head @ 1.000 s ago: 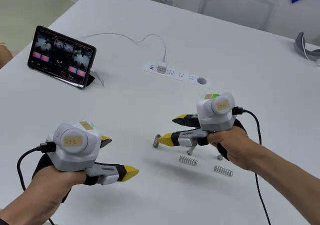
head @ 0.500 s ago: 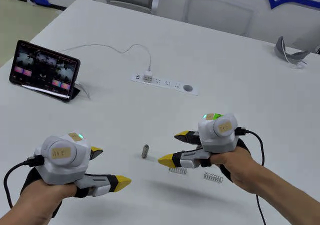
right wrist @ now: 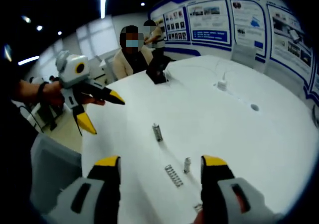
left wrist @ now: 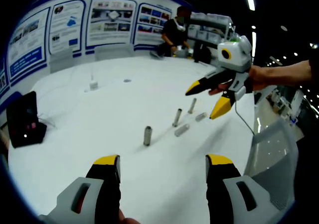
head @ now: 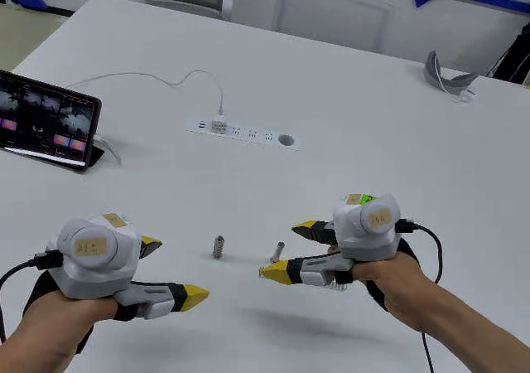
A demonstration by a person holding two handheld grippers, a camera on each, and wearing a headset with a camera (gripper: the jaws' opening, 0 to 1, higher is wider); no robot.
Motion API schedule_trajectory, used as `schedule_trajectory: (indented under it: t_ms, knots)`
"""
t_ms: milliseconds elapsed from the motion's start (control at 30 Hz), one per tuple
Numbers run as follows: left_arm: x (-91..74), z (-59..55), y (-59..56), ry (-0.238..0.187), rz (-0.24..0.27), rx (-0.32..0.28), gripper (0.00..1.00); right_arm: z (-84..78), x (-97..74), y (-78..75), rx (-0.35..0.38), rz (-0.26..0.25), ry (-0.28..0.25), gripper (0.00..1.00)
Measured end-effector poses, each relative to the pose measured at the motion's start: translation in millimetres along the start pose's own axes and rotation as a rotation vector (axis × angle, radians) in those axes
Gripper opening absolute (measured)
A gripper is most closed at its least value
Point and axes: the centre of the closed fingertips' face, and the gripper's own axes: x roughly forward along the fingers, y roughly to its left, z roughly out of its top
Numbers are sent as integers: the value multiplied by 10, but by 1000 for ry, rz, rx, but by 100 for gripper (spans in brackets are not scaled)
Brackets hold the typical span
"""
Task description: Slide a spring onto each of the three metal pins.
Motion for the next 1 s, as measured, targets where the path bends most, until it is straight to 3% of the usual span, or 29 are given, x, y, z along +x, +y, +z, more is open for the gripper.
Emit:
schedule_trajectory:
  t_ms: [433, 1000]
  knots:
    - [143, 65, -89, 10, -38, 25, 72, -223, -265, -47, 38, -42, -2, 73]
    - [368, 190, -430, 35, -119, 120, 72, -445, -588, -48, 109, -104, -29, 78]
